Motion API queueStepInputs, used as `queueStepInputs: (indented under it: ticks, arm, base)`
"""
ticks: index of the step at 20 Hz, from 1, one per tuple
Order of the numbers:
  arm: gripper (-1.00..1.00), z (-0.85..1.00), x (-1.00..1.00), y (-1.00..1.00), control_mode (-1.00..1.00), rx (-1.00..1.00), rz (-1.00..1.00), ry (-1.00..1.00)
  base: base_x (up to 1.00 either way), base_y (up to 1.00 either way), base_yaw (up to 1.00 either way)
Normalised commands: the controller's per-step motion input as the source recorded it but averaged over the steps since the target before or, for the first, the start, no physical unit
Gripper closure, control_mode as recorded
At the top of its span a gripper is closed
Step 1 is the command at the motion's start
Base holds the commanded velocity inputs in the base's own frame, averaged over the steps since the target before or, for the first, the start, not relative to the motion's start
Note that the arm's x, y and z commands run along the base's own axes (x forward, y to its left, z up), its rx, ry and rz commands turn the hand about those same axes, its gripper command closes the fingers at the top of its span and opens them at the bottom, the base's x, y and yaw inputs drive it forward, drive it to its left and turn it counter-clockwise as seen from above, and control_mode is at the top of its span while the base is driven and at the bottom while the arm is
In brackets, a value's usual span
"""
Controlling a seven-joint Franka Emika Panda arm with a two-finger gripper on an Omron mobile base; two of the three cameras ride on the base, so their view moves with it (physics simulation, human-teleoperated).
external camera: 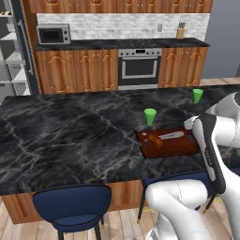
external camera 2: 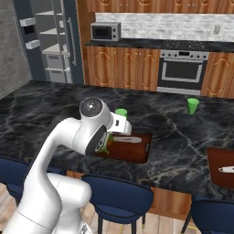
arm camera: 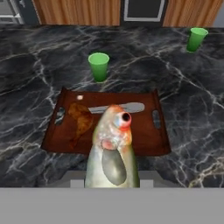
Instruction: Gather the cucumber and carrot from the fridge and place them on a tray on the dining counter. Then gather the chicken drumstick and fish from the fridge and place them on the other tray.
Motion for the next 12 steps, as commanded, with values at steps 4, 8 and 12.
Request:
queueStepInputs:
  ticks: [4, 8, 12]
  arm:
    - [1.00, -0.33, 0.48, 0.00, -1.00, -0.09, 0.00, 0.09]
    - [1.00, -0.39, 0.31, -0.10, -1.00, -0.03, 0.00, 0.00]
    - [1.00, -0.36, 0.27, -0.18, -1.00, 0.00, 0.00, 0.00]
  base:
    - [0.00, 0.00, 0.00]
    - [0.00, 0.00, 0.00]
    - [0.00, 0.00, 0.00]
